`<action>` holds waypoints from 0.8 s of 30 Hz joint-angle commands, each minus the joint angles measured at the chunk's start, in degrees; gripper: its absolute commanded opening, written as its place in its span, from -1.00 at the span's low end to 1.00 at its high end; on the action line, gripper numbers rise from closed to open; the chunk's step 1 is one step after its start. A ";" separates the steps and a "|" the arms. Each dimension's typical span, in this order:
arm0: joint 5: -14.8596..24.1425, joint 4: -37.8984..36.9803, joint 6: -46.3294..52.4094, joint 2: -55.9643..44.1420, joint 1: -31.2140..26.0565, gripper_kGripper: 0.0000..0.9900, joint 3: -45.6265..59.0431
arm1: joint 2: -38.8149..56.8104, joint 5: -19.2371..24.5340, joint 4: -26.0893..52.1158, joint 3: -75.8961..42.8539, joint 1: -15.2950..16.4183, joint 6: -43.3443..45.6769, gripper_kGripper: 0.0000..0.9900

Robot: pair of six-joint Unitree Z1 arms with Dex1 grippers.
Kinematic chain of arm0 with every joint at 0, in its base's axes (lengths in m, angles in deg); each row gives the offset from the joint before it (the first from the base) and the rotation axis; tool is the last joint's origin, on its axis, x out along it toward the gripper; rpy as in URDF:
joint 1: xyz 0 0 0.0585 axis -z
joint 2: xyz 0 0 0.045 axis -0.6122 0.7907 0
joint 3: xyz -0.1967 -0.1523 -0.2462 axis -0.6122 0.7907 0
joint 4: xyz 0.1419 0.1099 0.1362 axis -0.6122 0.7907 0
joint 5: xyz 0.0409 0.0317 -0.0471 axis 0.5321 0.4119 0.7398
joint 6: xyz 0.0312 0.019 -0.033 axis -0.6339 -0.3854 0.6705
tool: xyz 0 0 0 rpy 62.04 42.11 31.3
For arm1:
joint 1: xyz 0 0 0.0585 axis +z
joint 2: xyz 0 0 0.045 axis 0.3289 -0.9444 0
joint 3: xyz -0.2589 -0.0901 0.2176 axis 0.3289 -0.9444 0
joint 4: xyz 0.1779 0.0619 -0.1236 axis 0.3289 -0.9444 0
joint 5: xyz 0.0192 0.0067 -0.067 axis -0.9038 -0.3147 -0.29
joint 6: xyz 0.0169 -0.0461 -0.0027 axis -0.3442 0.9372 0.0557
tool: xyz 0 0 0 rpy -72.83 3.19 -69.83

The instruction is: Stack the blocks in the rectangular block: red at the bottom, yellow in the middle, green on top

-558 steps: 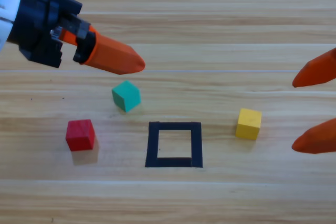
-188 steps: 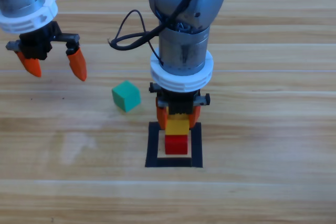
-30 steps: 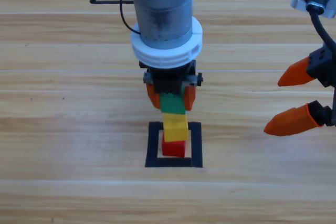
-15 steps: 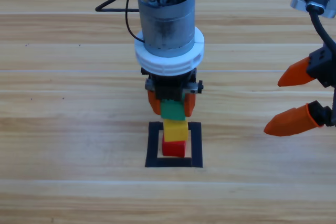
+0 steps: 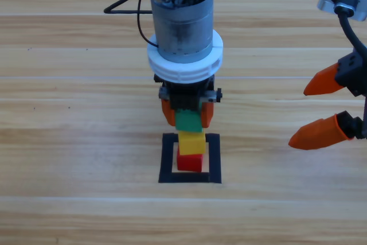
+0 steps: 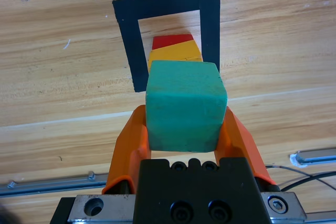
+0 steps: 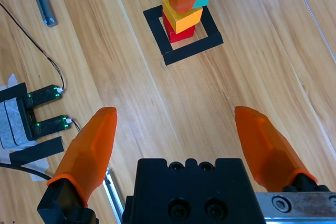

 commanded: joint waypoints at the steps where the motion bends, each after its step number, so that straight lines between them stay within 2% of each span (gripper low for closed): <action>1: 0.52 0.35 1.36 2.39 0.88 -0.72 1.11 | 0.48 0.06 1.22 -1.78 -1.25 0.08 0.99; 24: 0.61 0.35 2.32 2.83 0.97 -0.72 1.63 | 0.39 -0.03 1.22 -1.87 -1.25 -0.01 0.99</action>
